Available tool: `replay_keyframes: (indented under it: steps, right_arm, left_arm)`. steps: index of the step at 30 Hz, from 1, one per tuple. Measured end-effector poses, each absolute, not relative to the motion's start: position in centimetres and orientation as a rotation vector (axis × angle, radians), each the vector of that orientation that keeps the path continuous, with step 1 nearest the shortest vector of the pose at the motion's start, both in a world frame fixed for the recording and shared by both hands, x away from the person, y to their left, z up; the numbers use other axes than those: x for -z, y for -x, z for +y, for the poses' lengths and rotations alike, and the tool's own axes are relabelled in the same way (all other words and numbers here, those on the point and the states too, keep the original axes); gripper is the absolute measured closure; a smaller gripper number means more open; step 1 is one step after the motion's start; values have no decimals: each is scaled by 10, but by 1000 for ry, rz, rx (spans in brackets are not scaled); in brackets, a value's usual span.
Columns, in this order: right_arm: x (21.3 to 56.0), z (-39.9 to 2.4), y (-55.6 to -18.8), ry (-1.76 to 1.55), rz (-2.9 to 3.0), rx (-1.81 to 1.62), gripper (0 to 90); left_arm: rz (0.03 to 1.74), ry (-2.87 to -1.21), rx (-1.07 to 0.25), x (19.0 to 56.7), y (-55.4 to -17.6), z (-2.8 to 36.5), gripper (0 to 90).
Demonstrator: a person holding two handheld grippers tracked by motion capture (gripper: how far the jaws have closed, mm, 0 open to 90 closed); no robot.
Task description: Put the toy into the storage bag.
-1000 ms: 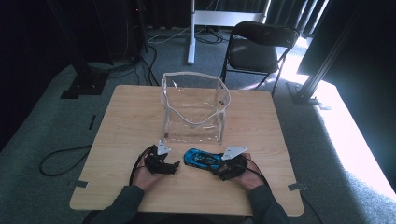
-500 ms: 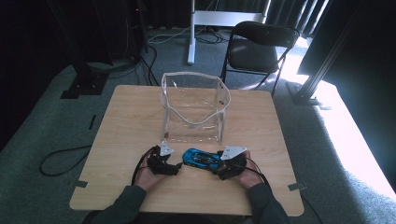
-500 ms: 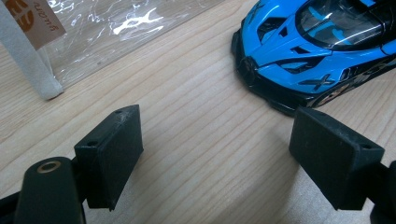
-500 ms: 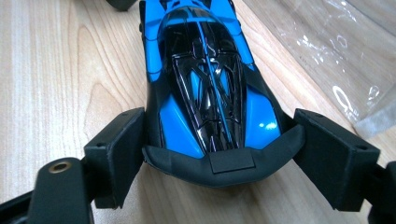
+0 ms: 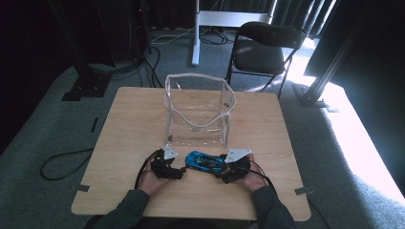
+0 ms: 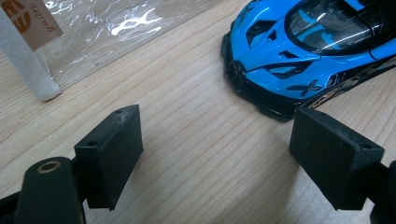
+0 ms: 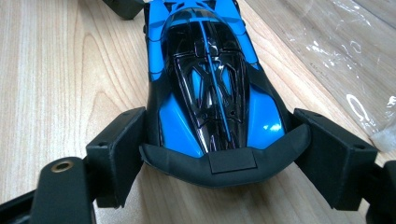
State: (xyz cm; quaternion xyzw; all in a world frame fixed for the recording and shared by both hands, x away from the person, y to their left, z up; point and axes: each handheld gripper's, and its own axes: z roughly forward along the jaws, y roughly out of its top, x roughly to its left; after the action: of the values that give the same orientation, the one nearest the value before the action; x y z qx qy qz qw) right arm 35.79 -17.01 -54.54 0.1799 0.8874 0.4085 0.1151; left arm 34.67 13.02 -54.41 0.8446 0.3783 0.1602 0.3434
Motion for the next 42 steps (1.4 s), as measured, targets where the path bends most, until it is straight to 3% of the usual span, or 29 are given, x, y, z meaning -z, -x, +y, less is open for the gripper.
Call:
replay_keyframes:
  steps: [11, 36, 37, 40, 42]
  right_arm:
    - [535, -173, -356, -538, 2587, -1273, 246]
    - [496, -171, -345, -491, 2426, -1326, 250]
    - [495, -170, -344, -488, 2417, -1325, 264]
    - [490, -177, -342, -502, 2372, -1374, 584]
    - [494, -184, -345, -523, 2407, -1390, 573]
  left_arm:
    - [981, -2192, -415, 544, -346, 130, 176]
    - [975, -2189, -414, 545, -346, 130, 176]
    - [974, -2190, -415, 545, -346, 130, 176]
    - [973, -2165, -366, 544, -346, 133, 176]
    - [962, -2192, -396, 544, -345, 130, 179]
